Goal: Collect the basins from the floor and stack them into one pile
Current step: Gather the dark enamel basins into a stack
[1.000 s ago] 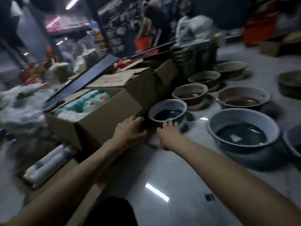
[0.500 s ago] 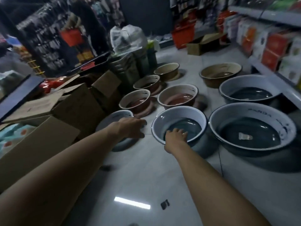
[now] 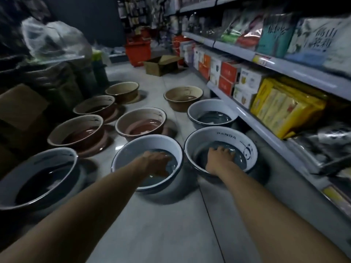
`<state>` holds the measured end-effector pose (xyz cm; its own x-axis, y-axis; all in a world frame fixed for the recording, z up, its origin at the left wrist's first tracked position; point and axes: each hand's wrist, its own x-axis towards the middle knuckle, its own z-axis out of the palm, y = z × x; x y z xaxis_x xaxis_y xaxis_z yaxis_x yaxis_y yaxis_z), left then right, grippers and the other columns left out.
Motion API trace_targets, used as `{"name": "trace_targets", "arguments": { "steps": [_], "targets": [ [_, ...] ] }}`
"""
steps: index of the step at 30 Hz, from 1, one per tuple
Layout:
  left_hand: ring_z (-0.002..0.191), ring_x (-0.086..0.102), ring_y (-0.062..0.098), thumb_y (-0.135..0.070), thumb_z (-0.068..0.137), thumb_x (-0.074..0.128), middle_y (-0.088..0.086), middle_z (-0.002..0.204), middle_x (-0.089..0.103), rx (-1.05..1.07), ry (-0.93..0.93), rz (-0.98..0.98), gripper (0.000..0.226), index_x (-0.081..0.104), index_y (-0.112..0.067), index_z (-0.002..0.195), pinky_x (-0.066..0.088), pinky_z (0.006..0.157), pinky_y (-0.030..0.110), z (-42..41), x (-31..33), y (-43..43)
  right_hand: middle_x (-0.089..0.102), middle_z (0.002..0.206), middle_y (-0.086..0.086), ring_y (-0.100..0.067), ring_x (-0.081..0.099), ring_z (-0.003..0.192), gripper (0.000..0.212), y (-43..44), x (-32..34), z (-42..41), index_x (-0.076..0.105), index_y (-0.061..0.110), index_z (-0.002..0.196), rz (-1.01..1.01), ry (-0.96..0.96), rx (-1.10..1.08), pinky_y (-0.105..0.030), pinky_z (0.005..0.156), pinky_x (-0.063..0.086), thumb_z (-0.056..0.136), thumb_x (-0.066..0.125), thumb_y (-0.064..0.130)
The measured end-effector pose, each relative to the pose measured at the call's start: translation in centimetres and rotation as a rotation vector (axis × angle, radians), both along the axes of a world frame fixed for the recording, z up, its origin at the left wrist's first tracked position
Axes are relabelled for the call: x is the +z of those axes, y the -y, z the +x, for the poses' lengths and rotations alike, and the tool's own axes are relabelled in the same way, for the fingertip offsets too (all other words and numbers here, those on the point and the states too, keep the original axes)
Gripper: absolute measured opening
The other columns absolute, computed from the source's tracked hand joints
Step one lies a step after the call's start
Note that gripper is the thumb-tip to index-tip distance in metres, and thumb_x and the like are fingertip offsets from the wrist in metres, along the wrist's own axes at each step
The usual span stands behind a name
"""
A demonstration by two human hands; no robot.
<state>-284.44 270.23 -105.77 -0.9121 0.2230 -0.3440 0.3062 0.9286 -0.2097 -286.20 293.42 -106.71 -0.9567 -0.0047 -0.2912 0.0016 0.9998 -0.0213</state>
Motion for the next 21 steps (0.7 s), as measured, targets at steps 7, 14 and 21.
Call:
{"name": "trace_targets", "arguments": {
  "steps": [7,14,21],
  "targets": [
    [0.122,0.060,0.031,-0.043,0.083,0.062,0.006,0.134,0.059,-0.066,-0.139,-0.038,0.059,0.051,-0.022,0.137,0.043,0.102,0.051,-2.9,-3.4,2.4,0.031,0.154,-0.021,-0.040,0.033,0.141,0.073,1.2,-0.1,0.4,0.031,0.015,0.151,0.140,0.021,-0.015,-0.052,0.114,0.033,0.091,0.060,0.043],
    [0.123,0.056,0.034,-0.050,0.092,0.058,0.010,0.138,0.055,0.027,-0.203,0.183,0.060,0.046,-0.017,0.141,0.038,0.106,0.056,-3.6,-3.3,2.4,0.037,0.150,-0.017,-0.037,0.040,0.136,0.067,4.8,5.2,-1.7,0.034,0.019,0.150,0.362,0.052,0.130,-0.049,0.108,0.040,0.094,0.057,0.048],
    [0.119,0.056,0.037,-0.052,0.094,0.052,0.013,0.131,0.058,0.181,-0.281,0.550,0.053,0.047,-0.016,0.134,0.042,0.097,0.049,-4.4,-2.8,3.0,0.034,0.157,-0.015,-0.036,0.039,0.141,0.078,8.5,4.4,-4.0,0.024,0.019,0.159,0.310,0.041,0.267,-0.049,0.111,0.040,0.094,0.060,0.042]
  ]
}}
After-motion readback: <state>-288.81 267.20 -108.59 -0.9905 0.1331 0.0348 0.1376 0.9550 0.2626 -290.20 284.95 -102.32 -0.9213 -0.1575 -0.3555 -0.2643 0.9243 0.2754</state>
